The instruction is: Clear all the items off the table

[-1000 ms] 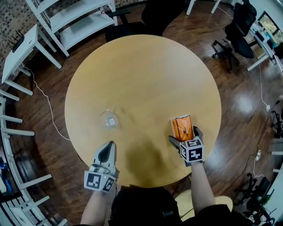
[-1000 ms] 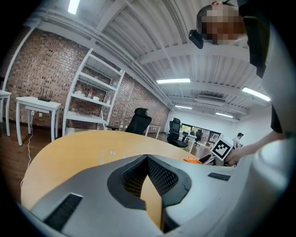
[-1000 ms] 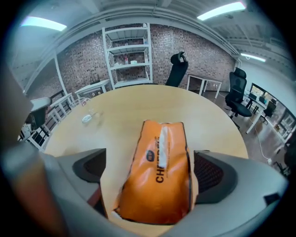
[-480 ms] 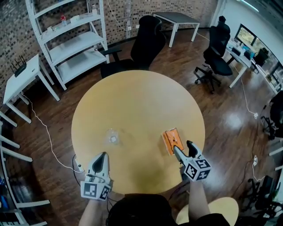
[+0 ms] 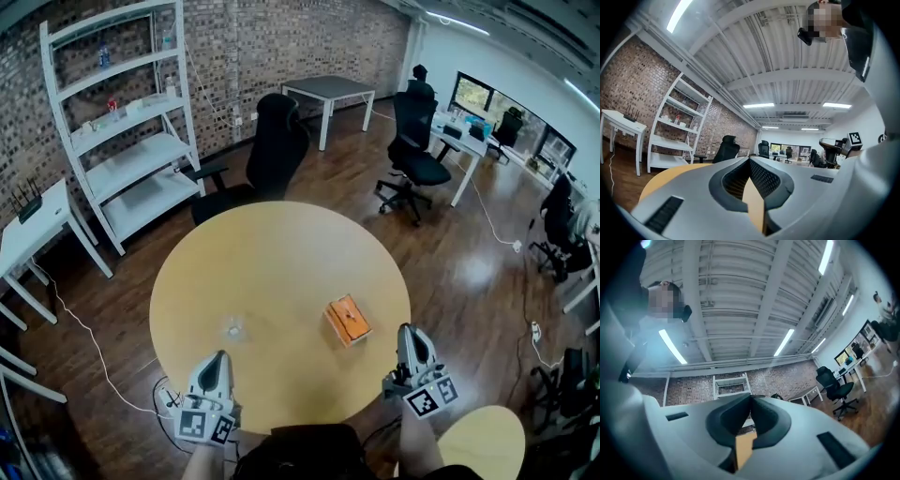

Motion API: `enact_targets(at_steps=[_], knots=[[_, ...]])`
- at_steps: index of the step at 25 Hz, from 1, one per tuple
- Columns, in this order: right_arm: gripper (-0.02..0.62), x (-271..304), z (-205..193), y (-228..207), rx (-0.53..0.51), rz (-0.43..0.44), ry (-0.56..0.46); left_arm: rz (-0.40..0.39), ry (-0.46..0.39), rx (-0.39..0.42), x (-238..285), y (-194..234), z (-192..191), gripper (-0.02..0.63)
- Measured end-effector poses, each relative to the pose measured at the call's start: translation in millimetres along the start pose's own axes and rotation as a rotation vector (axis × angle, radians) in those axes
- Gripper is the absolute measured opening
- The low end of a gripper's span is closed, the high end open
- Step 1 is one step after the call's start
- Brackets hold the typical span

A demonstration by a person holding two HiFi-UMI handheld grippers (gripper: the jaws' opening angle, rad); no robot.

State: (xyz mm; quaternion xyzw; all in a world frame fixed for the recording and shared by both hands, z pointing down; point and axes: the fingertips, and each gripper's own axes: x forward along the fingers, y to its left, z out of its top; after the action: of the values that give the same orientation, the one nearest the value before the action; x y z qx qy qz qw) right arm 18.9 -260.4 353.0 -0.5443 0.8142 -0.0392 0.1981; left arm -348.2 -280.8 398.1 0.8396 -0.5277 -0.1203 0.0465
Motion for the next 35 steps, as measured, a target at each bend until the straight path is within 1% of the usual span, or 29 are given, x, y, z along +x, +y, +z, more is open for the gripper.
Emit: enact_targets(at_steps=[3,6,8,11,15,20,23,26,30,33,35], knots=[[0.003,-11.8,4.8,4.2,-0.034,-0.025,0.002,-0.043,-0.011,-0.011,4.6,-11.2,1.1,0.0],[0.003,-21.5,12.7,2.5,-0.049,-0.059,-0.019,-0.078,-0.019,-0.012,12.2,-20.5,3.4,0.0],[0.003,-24.1,18.2,0.0,-0.082,-0.082,-0.02,-0.097,-0.024,-0.014,18.6,-26.5,5.0,0.0],[0.003,-29.5,22.6,-6.8,-0.126,-0.093,-0.003,-0.114,-0.02,-0.021,27.4,-39.1,0.2,0.0],[0.002,-47.8,27.4,-27.9,-0.154,-0.12,0.032,-0.121,-0.01,-0.042,38.5,-68.6,-10.7,0.0],[0.002,-51.7,40.0,-48.2,-0.219,-0.134,0.054,-0.2,-0.053,-0.073,60.1,-114.3,-5.1,0.0],[0.002,-59.4,38.7,-57.0,-0.25,-0.155,0.072,-0.229,-0.044,-0.094,63.0,-128.1,-12.0,0.0],[0.002,-65.5,37.8,-62.4,-0.285,-0.163,0.094,-0.243,-0.023,-0.095,63.8,-133.2,-19.5,0.0],[0.0,-81.1,39.6,-73.8,-0.267,-0.165,0.104,-0.248,-0.019,-0.098,64.9,-135.2,-26.4,0.0],[0.0,-98.9,40.8,-87.7,-0.236,-0.199,0.103,-0.259,-0.008,-0.091,66.9,-139.7,-32.8,0.0],[0.0,-105.4,38.6,-91.4,-0.232,-0.218,0.109,-0.26,-0.003,-0.086,71.0,-141.3,-36.5,0.0]])
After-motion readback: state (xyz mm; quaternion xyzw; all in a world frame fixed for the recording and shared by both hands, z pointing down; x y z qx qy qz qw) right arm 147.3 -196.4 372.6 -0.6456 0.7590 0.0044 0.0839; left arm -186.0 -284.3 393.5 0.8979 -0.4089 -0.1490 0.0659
